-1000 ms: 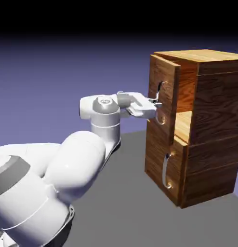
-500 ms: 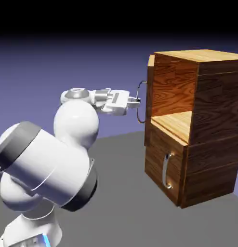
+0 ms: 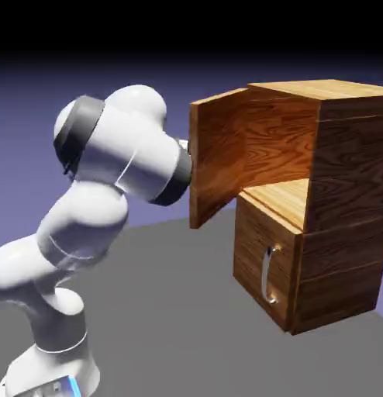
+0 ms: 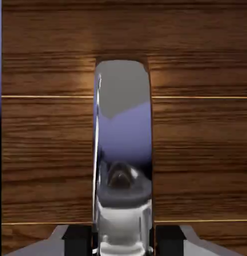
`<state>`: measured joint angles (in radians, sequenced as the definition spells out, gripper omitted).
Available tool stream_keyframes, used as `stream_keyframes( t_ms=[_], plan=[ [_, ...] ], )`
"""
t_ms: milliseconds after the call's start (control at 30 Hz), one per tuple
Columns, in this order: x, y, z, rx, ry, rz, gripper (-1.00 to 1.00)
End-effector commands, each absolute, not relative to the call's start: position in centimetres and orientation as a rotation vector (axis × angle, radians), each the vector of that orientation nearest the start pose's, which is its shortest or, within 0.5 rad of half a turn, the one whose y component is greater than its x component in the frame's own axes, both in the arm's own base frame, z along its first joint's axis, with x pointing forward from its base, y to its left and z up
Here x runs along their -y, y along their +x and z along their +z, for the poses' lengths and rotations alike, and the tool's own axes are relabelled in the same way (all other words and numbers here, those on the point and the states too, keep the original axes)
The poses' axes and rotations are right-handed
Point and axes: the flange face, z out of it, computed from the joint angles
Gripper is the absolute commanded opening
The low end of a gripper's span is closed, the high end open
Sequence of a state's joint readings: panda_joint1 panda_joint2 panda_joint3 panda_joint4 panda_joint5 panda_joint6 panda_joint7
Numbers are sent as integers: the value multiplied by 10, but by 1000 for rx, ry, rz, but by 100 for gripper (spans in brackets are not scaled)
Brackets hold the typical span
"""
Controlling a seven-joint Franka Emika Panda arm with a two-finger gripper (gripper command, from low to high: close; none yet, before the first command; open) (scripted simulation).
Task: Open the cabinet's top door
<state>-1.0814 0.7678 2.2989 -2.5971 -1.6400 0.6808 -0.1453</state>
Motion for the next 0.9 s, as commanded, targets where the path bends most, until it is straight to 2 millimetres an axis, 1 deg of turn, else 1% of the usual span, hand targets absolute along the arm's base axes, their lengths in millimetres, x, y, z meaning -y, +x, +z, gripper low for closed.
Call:
stream_keyframes(
  t_ms=[0,233,400,867],
  plan=[
    [-217,282,465,-1010,1205,-138,-100],
    [-263,284,465,-906,1291,-273,-100],
    [-289,289,465,-844,1338,-349,-100],
    [-335,303,465,-728,1415,-486,-100]
  ],
)
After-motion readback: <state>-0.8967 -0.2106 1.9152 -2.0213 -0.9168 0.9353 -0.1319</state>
